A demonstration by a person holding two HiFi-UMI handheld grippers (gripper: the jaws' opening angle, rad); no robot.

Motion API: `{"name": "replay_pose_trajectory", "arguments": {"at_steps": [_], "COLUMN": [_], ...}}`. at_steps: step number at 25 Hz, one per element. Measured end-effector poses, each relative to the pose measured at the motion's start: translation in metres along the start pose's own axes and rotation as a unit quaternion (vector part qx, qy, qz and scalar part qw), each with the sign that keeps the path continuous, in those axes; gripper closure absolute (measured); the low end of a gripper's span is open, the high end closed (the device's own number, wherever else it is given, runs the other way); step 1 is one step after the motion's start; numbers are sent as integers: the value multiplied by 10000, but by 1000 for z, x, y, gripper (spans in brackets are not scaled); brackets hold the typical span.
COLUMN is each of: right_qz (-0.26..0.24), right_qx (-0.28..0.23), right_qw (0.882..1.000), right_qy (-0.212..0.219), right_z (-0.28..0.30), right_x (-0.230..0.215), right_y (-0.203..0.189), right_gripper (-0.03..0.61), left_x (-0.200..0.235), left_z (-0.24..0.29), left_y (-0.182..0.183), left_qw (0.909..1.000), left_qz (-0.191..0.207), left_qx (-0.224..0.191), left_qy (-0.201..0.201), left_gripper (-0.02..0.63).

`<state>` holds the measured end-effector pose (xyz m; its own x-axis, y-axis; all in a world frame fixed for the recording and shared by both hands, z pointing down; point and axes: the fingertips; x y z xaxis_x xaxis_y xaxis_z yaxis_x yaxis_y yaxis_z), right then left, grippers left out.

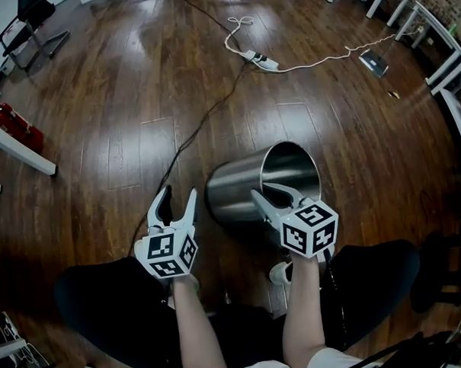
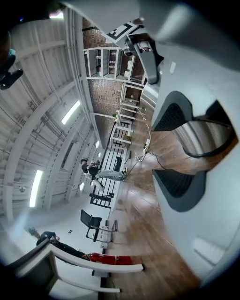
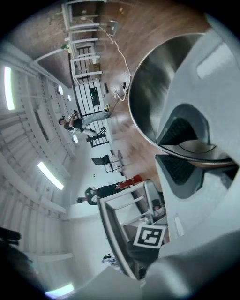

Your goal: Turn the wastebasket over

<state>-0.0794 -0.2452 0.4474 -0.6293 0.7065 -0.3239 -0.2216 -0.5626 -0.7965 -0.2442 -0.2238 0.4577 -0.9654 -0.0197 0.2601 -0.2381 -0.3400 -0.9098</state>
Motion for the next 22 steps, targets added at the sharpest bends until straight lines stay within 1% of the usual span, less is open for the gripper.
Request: {"name": "replay_pose_trajectory", "arguments": {"at_steps": [2,5,8,10,12,14,16,18,20,22], "right_qz": [515,1158,1573,1689,1662,1660,1698,1719,1879,2141], "right_qx": [-623,-1455,-1852,-1928,-1956,-1964,-1868,-1666,-1563,-1551], "right_qw": [9957,9757,9577,9525,9545,9589,9653,9709,9687,9617], "right_qy": [450,1158,1542,1643,1520,1197,673,38,-423,-728], "right_z": [-9,-11,-3,-2,-4,-10,-17,-23,-29,-34], "right_x": [-5,-4,-6,-10,-20,-39,-64,-91,-113,-131], "right_y": [10,17,10,5,4,-2,-13,-26,-41,-55], "right_gripper": [523,526,528,526,525,520,518,508,494,486], "left_x": [-3,-5,-4,-1,4,5,1,-6,-12,-18], "left_z": [1,1,-2,-4,-4,-3,1,5,9,12], "left_y": [-3,-5,-9,-10,-10,-11,-14,-17,-21,-24], "left_qw": [10000,9999,9998,9996,9995,9994,9993,9992,9988,9984], "left_qz": [56,113,139,176,201,200,212,252,309,366], "left_qx": [51,106,157,190,221,262,295,320,367,416], "left_qy": [-17,-25,39,94,145,145,97,37,-11,-68], "left_gripper": [342,344,344,344,344,344,345,345,344,344]}}
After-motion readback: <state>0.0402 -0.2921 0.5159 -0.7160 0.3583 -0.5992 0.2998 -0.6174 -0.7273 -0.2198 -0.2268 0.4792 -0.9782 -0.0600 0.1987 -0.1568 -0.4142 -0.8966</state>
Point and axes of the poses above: the fingertips, and each gripper's own axes: z forward along the fingers, x to its left, y out of its top, and after that the axes turned 4 degrees about x, right-handed
